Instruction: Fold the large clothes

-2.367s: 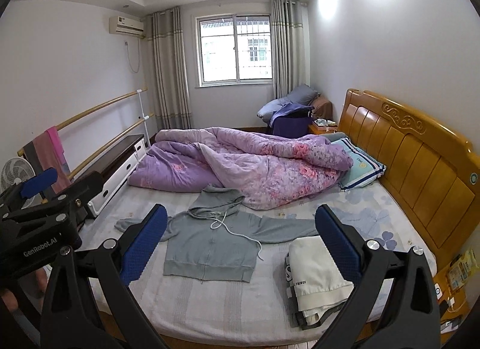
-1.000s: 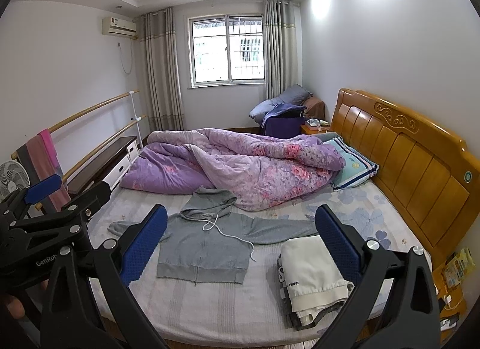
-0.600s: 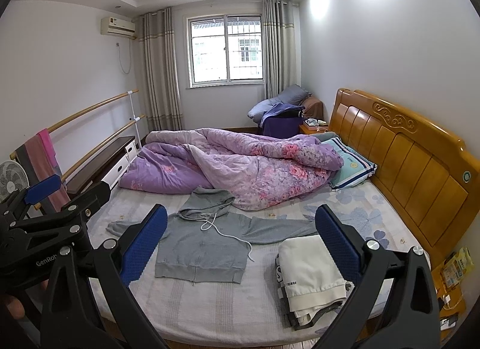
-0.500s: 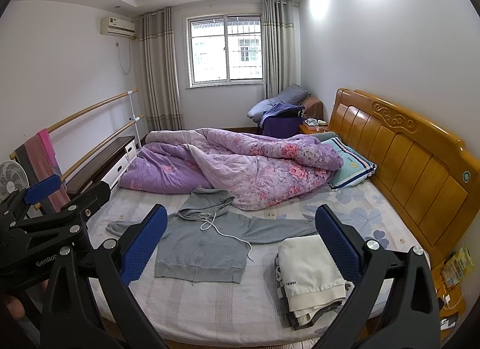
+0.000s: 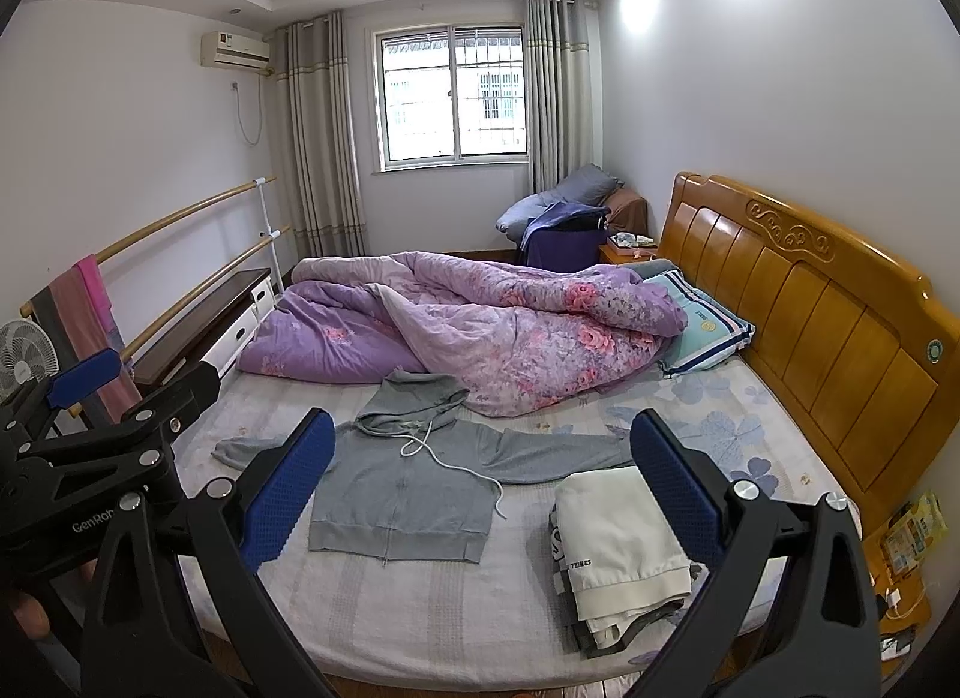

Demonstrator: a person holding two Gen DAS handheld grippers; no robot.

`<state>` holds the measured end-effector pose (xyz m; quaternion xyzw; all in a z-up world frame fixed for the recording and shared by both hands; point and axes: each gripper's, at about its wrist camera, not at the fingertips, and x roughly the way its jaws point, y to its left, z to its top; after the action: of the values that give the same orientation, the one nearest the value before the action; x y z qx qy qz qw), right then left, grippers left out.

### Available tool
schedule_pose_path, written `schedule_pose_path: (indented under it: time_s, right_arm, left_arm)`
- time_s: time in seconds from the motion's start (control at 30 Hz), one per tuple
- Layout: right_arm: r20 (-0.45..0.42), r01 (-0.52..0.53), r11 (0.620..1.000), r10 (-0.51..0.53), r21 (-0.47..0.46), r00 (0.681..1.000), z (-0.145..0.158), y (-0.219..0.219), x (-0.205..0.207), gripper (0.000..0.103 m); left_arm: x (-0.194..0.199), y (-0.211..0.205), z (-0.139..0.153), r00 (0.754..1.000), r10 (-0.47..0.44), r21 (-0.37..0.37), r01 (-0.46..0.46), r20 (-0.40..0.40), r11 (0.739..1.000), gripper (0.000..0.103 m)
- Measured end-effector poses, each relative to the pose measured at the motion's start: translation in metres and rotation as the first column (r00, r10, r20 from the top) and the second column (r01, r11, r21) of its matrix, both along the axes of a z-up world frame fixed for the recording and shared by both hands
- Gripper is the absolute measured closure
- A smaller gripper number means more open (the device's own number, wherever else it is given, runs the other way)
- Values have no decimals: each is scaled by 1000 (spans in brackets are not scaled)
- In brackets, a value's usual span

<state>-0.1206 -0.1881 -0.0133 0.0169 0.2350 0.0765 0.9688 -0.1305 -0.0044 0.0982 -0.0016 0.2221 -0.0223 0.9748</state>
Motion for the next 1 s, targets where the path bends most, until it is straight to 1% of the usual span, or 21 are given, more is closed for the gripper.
schedule_pose_path:
  time_s: [1.0]
  right_arm:
    - [-10, 6, 1000, -6, 5, 1000, -4, 2, 0, 8]
  left_arm:
    - [6, 7, -2, 1000, -6, 6, 6, 3, 1000, 5]
